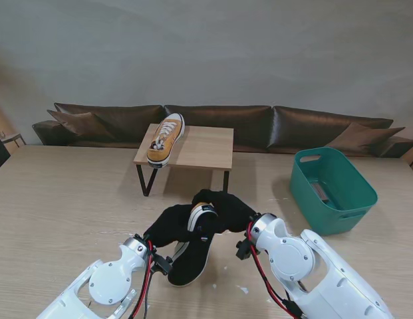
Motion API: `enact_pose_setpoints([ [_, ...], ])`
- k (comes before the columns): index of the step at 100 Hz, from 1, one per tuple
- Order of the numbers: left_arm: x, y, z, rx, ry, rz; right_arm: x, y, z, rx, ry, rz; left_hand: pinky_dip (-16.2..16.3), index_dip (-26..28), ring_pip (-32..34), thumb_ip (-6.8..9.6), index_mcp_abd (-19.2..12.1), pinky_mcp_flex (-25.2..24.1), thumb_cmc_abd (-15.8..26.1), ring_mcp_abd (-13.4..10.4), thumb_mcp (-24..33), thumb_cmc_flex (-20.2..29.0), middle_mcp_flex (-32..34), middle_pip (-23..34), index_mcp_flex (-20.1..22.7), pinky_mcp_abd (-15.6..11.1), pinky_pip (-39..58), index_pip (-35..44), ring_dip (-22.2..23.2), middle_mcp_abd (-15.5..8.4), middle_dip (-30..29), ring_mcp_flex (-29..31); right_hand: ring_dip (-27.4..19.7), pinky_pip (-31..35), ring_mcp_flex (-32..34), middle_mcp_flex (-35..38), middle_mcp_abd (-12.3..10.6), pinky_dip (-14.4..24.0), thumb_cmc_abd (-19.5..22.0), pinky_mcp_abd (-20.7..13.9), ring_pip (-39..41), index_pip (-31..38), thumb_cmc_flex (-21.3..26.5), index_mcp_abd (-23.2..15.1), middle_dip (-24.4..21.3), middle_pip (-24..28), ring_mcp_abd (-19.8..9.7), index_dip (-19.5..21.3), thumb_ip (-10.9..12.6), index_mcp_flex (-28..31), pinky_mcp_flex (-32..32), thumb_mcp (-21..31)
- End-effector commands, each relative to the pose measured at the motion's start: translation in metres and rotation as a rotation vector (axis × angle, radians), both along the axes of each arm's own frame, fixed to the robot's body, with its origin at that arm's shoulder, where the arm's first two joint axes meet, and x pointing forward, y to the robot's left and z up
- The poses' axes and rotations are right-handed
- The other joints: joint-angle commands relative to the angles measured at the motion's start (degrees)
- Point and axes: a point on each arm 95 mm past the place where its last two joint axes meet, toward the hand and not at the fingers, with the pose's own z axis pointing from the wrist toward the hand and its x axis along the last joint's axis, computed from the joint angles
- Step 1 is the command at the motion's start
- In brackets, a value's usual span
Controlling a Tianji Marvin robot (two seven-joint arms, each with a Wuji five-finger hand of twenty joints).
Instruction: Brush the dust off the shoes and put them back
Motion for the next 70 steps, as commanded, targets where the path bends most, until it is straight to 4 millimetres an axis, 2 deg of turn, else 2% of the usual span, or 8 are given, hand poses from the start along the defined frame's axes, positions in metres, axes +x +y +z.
enact_pose_setpoints([
  [1,0.003,0.002,0.0,-0.003,-0.002,0.014,-0.009,0.007,-0.012,-0.013,0.033,0.018,0.8,1.2,2.4,3.04,-5.2,0.7,6.0,-1.1,11.5,12.5,0.3,0.7,1.3,-1.6,2.0,7.5,1.2,-2.2,0.8,3.7,1.6,5.5,8.6,7.7,-2.7,-0.8,-3.3,-2.8,6.1,16.1,2.7,1.9,1.7,5.0,-6.1,4.3,0.6,10.4,5.3,3.8],
  [8,0.003,0.002,0.001,-0.006,-0.01,0.025,-0.01,0.01,-0.015,-0.021,-0.001,-0.005,0.8,1.2,2.5,3.03,-4.9,0.6,6.1,-1.2,11.5,12.5,0.3,0.7,1.3,-1.6,2.0,7.3,1.2,-2.1,0.8,3.6,2.6,9.0,16.5,19.6,-4.2,-4.1,-8.2,-4.1,9.0,27.0,7.5,-2.5,1.9,5.5,-9.6,-6.2,-8.9,17.0,13.9,4.9],
  [12,0.003,0.002,0.002,-0.009,-0.014,0.033,-0.01,0.011,-0.017,-0.024,-0.015,-0.009,0.8,1.2,2.5,3.02,-4.9,0.5,6.1,-1.1,11.5,12.5,0.3,0.7,1.3,-1.5,2.0,7.3,1.2,-1.9,0.8,3.6,6.3,9.9,17.0,27.5,-5.7,-5.1,-10.4,-4.6,13.8,32.3,8.9,-7.7,1.8,4.8,-11.8,-11.1,-10.6,22.7,18.9,4.9],
  [27,0.004,0.003,0.003,-0.011,-0.025,0.059,-0.011,0.013,-0.022,0.013,-0.021,-0.018,1.1,1.5,2.5,2.94,-4.3,-0.4,6.3,-0.9,11.1,12.7,0.1,0.6,1.2,-1.0,2.1,7.0,1.2,-1.3,0.8,3.3,11.3,16.0,17.2,36.0,-5.7,-0.7,-12.5,-8.8,24.6,40.3,11.1,-10.1,6.0,1.4,-16.5,-21.7,-10.7,28.3,23.3,8.2],
  [41,0.003,0.006,0.003,-0.006,-0.027,0.088,-0.011,0.014,-0.021,0.075,-0.01,-0.039,2.8,4.2,2.7,3.4,-3.8,-4.0,8.3,0.1,6.9,13.7,-1.4,0.1,1.2,0.8,2.7,2.7,1.4,0.1,1.4,0.6,13.1,18.7,17.2,36.8,-4.8,1.1,-11.9,-10.3,27.6,43.4,13.1,-7.7,8.5,-0.1,-17.8,-21.6,-9.8,27.2,23.9,10.5],
  [55,0.002,0.011,0.005,-0.001,-0.041,0.118,-0.008,0.013,-0.015,0.096,-0.039,-0.07,6.2,-2.4,0.2,4.44,-5.9,-12.3,10.5,3.6,-1.8,10.6,-9.9,-0.2,1.3,3.0,0.5,-23.8,1.4,3.3,-6.4,-7.3,13.6,19.1,17.2,36.9,-4.4,1.5,-11.2,-10.8,28.0,44.0,13.8,-7.3,9.9,-0.8,-18.1,-21.3,-9.4,26.8,24.0,11.0],
  [61,0.002,0.014,0.006,0.012,-0.054,0.13,-0.007,0.012,-0.012,0.103,-0.049,-0.08,7.3,-4.3,-0.8,3.84,-6.2,-15.4,12.0,4.5,2.4,4.9,-14.1,0.1,2.2,3.0,-1.0,-36.6,0.7,3.9,-20.0,-10.6,13.7,19.3,17.3,36.9,-4.3,1.7,-11.2,-10.9,28.0,44.0,14.1,-7.1,10.4,-1.0,-18.5,-21.3,-9.3,26.8,24.0,11.1],
  [70,0.001,0.017,0.01,-0.003,-0.057,0.153,-0.006,0.01,-0.007,0.107,-0.066,-0.09,7.9,-9.2,-2.7,5.94,-5.5,-20.2,14.4,6.7,5.1,-0.5,-18.2,-1.8,0.9,3.5,-3.6,-45.2,-0.2,5.3,-24.2,-15.5,13.9,19.3,17.3,36.8,-4.3,1.9,-11.0,-11.1,28.2,44.0,14.1,-7.1,10.7,-1.2,-18.5,-21.3,-9.3,26.8,24.0,11.0],
])
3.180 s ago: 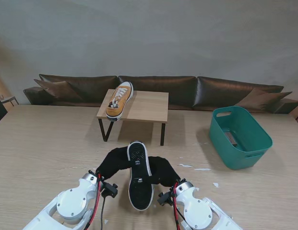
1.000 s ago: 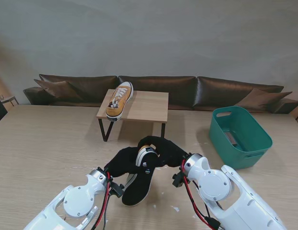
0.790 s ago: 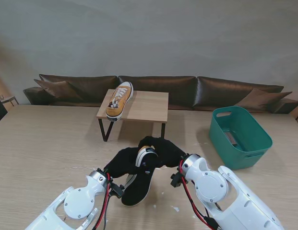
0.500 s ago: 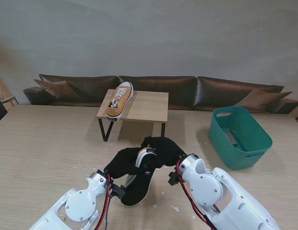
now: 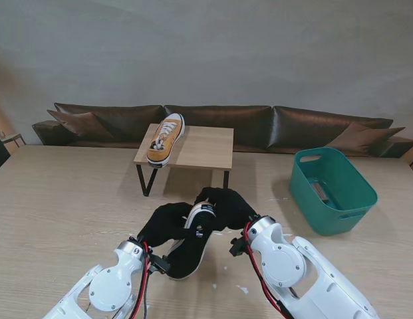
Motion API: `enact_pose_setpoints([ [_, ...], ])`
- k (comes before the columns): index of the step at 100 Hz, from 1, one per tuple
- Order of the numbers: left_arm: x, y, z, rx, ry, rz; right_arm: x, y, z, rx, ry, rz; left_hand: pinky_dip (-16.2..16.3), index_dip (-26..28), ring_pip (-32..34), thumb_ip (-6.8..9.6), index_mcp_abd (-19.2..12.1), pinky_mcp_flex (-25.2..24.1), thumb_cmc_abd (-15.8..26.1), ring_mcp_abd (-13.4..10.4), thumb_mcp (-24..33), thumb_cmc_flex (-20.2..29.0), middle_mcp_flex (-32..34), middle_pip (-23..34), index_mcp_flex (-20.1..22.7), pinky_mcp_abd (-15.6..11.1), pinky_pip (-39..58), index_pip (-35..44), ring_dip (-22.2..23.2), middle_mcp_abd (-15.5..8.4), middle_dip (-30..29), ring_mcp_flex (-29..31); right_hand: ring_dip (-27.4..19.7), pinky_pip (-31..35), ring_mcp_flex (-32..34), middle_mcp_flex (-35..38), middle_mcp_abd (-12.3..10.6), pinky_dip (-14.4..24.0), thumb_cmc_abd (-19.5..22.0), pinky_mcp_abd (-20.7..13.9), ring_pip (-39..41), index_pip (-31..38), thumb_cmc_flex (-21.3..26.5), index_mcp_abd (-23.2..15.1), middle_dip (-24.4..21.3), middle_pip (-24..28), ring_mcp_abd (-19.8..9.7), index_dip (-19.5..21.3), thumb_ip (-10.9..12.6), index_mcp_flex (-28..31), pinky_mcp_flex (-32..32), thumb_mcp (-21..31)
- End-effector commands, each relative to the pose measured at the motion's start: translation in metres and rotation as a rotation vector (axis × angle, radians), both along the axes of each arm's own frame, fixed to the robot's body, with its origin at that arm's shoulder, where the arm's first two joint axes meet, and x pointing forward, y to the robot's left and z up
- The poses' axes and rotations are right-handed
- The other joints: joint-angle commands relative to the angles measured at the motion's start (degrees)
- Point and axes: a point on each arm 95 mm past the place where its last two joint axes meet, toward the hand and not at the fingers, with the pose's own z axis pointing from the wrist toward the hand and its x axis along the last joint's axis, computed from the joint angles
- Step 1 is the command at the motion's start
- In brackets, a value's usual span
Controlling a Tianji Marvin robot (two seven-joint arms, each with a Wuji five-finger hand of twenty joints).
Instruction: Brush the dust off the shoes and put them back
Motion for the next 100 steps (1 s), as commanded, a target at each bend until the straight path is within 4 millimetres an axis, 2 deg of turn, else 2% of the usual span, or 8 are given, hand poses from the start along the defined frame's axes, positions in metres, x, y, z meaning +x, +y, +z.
enact_pose_setpoints([
  [1,0.006,0.008,0.01,-0.028,-0.007,0.035,-0.007,0.006,0.0,-0.003,0.004,0.026,1.2,-2.6,-0.8,6.04,-1.7,-3.3,13.2,2.3,11.8,1.9,-2.7,-1.3,-2.8,0.3,-1.7,-7.9,-0.8,0.7,-2.6,-3.4,0.8,4.7,1.3,9.4,-5.1,1.9,2.1,-3.1,1.0,38.6,11.4,-5.0,2.2,4.0,-10.9,2.1,5.0,8.9,22.9,10.2],
  [14,0.004,0.017,0.015,-0.042,-0.025,0.071,-0.002,0.004,0.007,-0.002,-0.032,-0.001,2.0,-3.9,-2.0,5.94,-1.4,-7.2,15.0,3.7,9.6,-0.1,-5.2,-2.6,-3.7,0.3,-4.0,-9.9,-1.3,1.6,-3.8,-7.3,0.9,4.7,1.3,9.4,-5.1,2.1,2.3,-3.2,1.1,38.7,11.5,-5.0,2.5,3.8,-10.9,2.1,5.1,8.8,22.9,10.2],
  [30,0.0,0.03,0.02,-0.037,-0.06,0.113,0.007,0.003,0.015,-0.023,-0.105,-0.042,2.4,-4.0,-2.6,5.87,-1.1,-9.2,16.0,3.8,8.3,-0.9,-6.1,-2.9,-3.6,0.0,-5.4,-10.2,-1.6,1.8,-4.1,-9.2,1.1,4.6,1.3,9.2,-5.0,2.3,2.6,-3.0,1.1,38.8,11.5,-4.8,3.2,3.5,-10.9,2.3,5.2,8.6,22.9,10.0],
  [58,-0.008,0.048,0.02,-0.012,-0.086,0.168,0.024,0.003,0.024,-0.145,-0.314,-0.102,3.2,-3.9,-2.6,5.98,-0.7,-9.8,17.2,3.9,7.0,-1.2,-5.9,-2.7,-3.1,0.3,-6.8,-10.3,-1.7,2.0,-4.2,-9.4,1.3,4.6,1.4,9.0,-5.4,2.6,2.8,-3.5,1.1,39.0,11.2,-5.2,3.8,3.4,-11.3,2.5,5.2,8.3,22.9,10.0],
  [100,-0.014,0.059,0.013,-0.001,-0.067,0.211,0.05,0.002,0.04,-0.275,-0.524,-0.183,3.9,-3.8,-2.6,6.14,-0.2,-10.5,18.5,4.4,5.8,-0.8,-5.4,-2.6,-2.7,0.7,-8.4,-10.4,-1.7,2.4,-4.2,-9.4,1.4,4.4,1.4,8.8,-5.9,2.8,3.1,-4.0,1.0,39.5,10.7,-5.7,4.0,3.6,-11.9,2.9,5.1,7.7,22.9,10.3],
])
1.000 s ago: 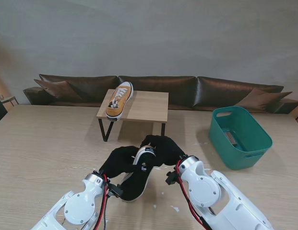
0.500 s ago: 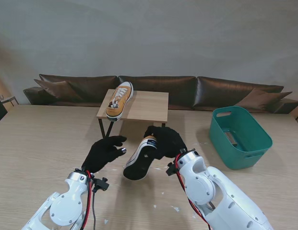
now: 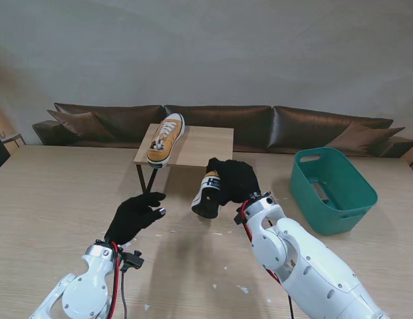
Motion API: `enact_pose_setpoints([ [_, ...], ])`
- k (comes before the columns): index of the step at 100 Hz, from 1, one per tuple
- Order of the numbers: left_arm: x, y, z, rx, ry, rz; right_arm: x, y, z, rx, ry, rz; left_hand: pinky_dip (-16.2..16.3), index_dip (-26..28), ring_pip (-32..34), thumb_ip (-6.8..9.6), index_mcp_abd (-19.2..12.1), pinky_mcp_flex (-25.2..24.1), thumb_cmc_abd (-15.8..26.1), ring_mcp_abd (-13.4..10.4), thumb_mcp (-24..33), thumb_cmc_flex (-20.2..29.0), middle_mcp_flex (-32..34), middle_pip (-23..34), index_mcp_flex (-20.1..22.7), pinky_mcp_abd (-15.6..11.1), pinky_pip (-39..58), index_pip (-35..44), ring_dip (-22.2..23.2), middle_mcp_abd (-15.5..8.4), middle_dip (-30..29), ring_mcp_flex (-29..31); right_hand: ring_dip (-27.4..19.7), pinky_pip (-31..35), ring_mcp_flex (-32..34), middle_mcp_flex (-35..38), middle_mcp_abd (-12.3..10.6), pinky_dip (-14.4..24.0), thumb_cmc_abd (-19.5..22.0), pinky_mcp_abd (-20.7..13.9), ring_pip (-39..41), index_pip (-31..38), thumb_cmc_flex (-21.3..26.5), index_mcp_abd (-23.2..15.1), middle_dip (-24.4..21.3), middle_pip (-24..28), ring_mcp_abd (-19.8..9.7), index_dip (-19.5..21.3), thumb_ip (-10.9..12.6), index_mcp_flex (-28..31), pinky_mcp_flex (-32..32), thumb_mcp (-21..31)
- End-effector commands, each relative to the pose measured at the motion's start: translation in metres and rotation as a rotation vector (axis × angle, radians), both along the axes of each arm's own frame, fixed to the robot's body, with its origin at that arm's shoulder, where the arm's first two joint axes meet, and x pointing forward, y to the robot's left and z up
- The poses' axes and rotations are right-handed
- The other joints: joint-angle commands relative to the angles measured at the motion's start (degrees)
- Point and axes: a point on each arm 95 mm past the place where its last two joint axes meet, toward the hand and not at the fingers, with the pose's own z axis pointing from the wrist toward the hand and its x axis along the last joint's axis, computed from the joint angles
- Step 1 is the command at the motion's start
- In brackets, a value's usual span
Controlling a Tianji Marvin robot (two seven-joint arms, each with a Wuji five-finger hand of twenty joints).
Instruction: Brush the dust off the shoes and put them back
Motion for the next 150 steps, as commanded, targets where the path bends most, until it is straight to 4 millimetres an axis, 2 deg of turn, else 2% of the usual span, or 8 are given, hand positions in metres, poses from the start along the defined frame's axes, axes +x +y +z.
enact_pose_setpoints([
  [1,-0.002,-0.001,-0.001,0.003,0.011,-0.009,0.006,0.003,0.013,0.0,-0.047,0.003,0.7,-0.2,0.1,2.48,-0.2,-2.0,1.9,1.8,-1.0,-0.9,-0.9,-0.3,0.2,-0.1,-2.0,-0.7,-0.3,0.6,0.0,-2.2,0.6,3.8,0.7,6.5,-5.6,1.4,5.8,-1.8,-0.9,35.4,9.9,-4.9,2.2,5.2,-8.9,2.6,5.5,6.6,22.9,10.3],
  [10,-0.002,-0.002,-0.002,0.005,0.015,-0.006,0.009,0.005,0.009,-0.028,-0.08,0.006,0.8,-0.2,0.1,2.51,0.0,-2.3,2.1,1.7,-1.2,-0.9,-0.8,-0.3,0.1,-0.1,-2.4,-0.8,-0.3,0.6,0.1,-2.3,0.6,3.8,0.7,6.5,-5.8,1.5,5.8,-1.9,-0.9,35.5,9.6,-5.1,2.2,5.4,-9.0,2.7,5.4,6.5,22.9,10.4],
  [29,-0.003,-0.003,-0.005,0.004,0.029,-0.004,0.002,0.012,-0.017,-0.051,-0.088,0.068,0.9,-0.2,0.1,2.56,0.2,-2.8,2.7,1.9,-1.7,-0.7,-0.5,-0.2,0.4,0.0,-3.2,-0.8,-0.2,0.8,0.2,-2.6,0.7,3.8,0.7,6.4,-6.2,1.5,5.9,-2.1,-0.8,35.7,9.1,-5.4,2.0,5.6,-9.2,2.9,5.3,6.2,22.9,10.6],
  [50,-0.005,-0.003,-0.005,0.0,0.039,-0.002,-0.015,0.016,-0.045,-0.07,-0.061,0.148,1.0,-0.1,-0.1,2.59,0.4,-3.3,3.3,1.9,-2.3,-0.8,-0.4,-0.2,0.6,0.0,-4.2,-0.8,-0.2,1.0,0.2,-2.9,0.7,3.3,0.7,6.0,-6.7,1.4,6.0,-2.4,-0.8,36.0,8.6,-6.2,1.8,6.0,-9.4,3.2,5.1,5.9,22.8,10.9],
  [71,-0.009,-0.004,-0.007,-0.004,0.046,0.005,-0.041,0.021,-0.071,-0.066,-0.009,0.225,1.2,-0.1,-0.1,2.64,0.9,-3.7,4.0,2.0,-3.0,-0.8,-0.3,-0.2,0.8,0.2,-4.9,-0.8,-0.1,1.3,0.3,-3.0,0.9,3.0,0.7,5.6,-6.8,1.4,6.3,-1.8,-0.7,36.1,8.2,-6.4,1.7,6.7,-9.1,3.4,5.3,5.4,22.7,11.0],
  [98,-0.013,-0.006,-0.005,-0.008,0.048,0.01,-0.068,0.026,-0.101,-0.073,0.028,0.303,1.7,-0.1,0.0,2.69,1.2,-3.8,4.8,2.3,-3.8,-0.6,-0.4,-0.2,1.0,0.3,-5.3,-0.9,0.1,1.6,0.2,-3.2,1.0,3.1,0.7,5.2,-6.9,1.5,6.9,-2.3,-0.6,36.2,7.9,-6.6,1.2,7.4,-10.0,3.6,5.3,5.1,22.8,10.8],
  [140,-0.02,-0.008,-0.008,-0.006,0.067,0.01,-0.085,0.028,-0.127,-0.058,0.125,0.359,2.1,0.0,-0.4,2.71,1.4,-4.3,5.8,2.5,-5.0,-0.9,-0.6,-0.3,1.4,0.2,-5.9,-0.8,0.1,1.8,0.2,-3.7,1.2,3.3,0.7,4.8,-6.8,1.6,7.4,-2.8,-0.4,36.1,8.0,-6.8,0.9,7.7,-10.0,3.6,5.4,4.9,22.8,10.4],
  [150,-0.021,-0.009,-0.01,-0.001,0.08,0.005,-0.086,0.027,-0.133,-0.062,0.173,0.367,2.1,0.0,-0.6,2.71,1.3,-4.8,6.1,2.5,-5.6,-0.9,-0.9,-0.4,1.3,0.1,-6.4,-0.9,0.1,1.8,0.1,-4.1,1.1,2.3,0.6,4.6,-6.9,1.3,7.4,-1.9,-0.7,36.0,8.0,-7.1,0.8,7.7,-9.1,3.6,5.4,4.9,22.5,10.1],
])
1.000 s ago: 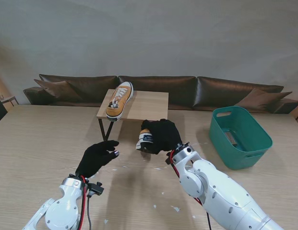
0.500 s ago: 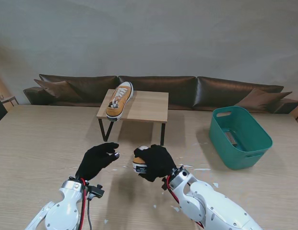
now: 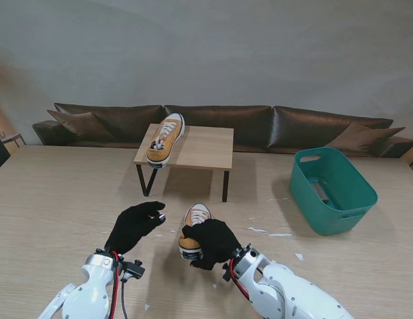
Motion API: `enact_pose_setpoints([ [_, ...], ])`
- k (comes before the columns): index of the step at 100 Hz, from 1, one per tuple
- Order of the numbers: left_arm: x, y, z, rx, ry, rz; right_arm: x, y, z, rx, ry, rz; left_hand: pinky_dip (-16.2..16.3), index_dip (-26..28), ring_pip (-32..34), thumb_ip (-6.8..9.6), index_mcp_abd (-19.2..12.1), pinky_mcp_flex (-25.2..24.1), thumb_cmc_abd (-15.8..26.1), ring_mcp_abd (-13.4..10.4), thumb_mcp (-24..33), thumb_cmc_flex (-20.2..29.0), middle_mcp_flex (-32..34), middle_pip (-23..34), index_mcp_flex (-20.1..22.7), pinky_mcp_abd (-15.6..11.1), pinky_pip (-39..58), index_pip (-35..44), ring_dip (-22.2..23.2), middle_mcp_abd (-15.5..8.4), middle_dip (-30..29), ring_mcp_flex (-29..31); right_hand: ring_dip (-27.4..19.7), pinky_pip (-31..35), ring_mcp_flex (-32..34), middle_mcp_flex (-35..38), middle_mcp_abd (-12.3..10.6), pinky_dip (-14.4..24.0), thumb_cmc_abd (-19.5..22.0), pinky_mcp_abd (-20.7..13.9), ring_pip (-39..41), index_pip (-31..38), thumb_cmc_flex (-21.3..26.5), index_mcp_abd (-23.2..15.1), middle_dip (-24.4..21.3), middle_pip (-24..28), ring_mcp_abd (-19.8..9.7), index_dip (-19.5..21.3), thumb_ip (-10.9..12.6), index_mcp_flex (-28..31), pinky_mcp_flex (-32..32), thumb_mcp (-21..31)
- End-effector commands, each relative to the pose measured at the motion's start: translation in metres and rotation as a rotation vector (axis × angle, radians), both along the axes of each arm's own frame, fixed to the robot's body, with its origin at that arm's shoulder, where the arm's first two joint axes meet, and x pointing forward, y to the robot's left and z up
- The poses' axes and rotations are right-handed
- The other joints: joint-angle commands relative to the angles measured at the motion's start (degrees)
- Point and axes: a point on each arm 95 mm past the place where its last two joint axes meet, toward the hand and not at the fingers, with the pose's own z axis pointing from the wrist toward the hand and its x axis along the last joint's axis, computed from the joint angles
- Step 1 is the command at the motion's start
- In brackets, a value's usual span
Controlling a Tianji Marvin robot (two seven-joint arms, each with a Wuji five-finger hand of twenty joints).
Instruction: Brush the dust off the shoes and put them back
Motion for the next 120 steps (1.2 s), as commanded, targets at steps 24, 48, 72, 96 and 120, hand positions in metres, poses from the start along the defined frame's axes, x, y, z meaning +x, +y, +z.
enact_pose_setpoints([
  [24,-0.003,-0.009,-0.004,-0.012,0.029,-0.022,-0.01,-0.006,-0.034,-0.061,0.162,0.027,1.3,0.1,-0.7,1.67,0.6,-1.8,2.1,2.1,-1.8,-0.8,-0.9,-0.4,1.0,-0.3,-1.8,-0.6,0.1,0.6,0.0,-2.7,0.5,0.4,0.8,6.7,-2.8,1.0,9.4,1.2,-5.7,4.7,7.5,-3.7,-2.6,3.0,-5.3,0.6,3.0,4.7,22.1,12.1],
  [48,-0.004,-0.009,-0.006,-0.014,0.04,-0.023,-0.005,-0.007,-0.042,-0.1,0.169,0.011,1.6,0.1,-0.9,1.75,0.6,-2.1,2.4,2.1,-2.4,-0.7,-1.1,-0.4,1.2,-0.4,-2.3,-0.6,0.2,0.5,0.0,-3.0,-2.0,-7.8,0.8,5.7,-4.3,-1.2,9.9,6.4,-10.7,3.3,5.9,-5.9,-4.9,2.1,-2.1,0.1,2.4,4.6,19.6,9.9],
  [72,-0.005,-0.01,-0.007,-0.018,0.043,-0.017,0.0,-0.016,-0.042,-0.169,0.13,-0.004,1.8,0.2,-0.9,1.83,0.8,-2.2,2.6,2.2,-2.7,-0.5,-1.0,-0.4,1.6,-0.4,-2.6,-0.4,0.2,0.7,0.0,-3.1,-13.4,-25.4,-1.2,-2.1,-5.5,-6.0,9.5,11.3,-39.2,-6.3,3.9,-6.5,-10.8,-5.4,3.6,-4.2,1.7,3.5,3.0,8.2],
  [96,-0.005,-0.011,-0.007,-0.02,0.044,-0.016,0.001,-0.025,-0.043,-0.206,0.13,0.005,2.0,0.3,-1.0,1.86,0.9,-2.3,2.8,2.2,-3.0,-0.5,-1.1,-0.4,1.6,-0.4,-2.8,-0.5,0.3,0.7,0.0,-3.1,-14.3,-27.5,-9.8,-11.8,-3.8,-8.3,11.0,11.2,-48.0,-31.1,-2.7,-3.6,-16.1,-4.8,6.3,8.1,8.6,1.6,-6.6,9.7],
  [120,-0.005,-0.009,-0.008,-0.015,0.045,-0.019,0.005,-0.028,-0.03,-0.171,0.109,0.027,2.1,0.2,-1.2,1.85,0.5,-2.7,2.8,2.1,-3.2,-0.5,-1.3,-0.5,1.3,-0.5,-3.2,-0.7,0.2,0.5,-0.1,-3.6,-16.0,-30.3,-14.2,-17.0,-3.9,-10.0,11.6,10.8,-49.6,-38.6,-6.3,-4.6,-17.3,-6.2,6.8,10.7,11.3,-3.1,-11.6,9.2],
])
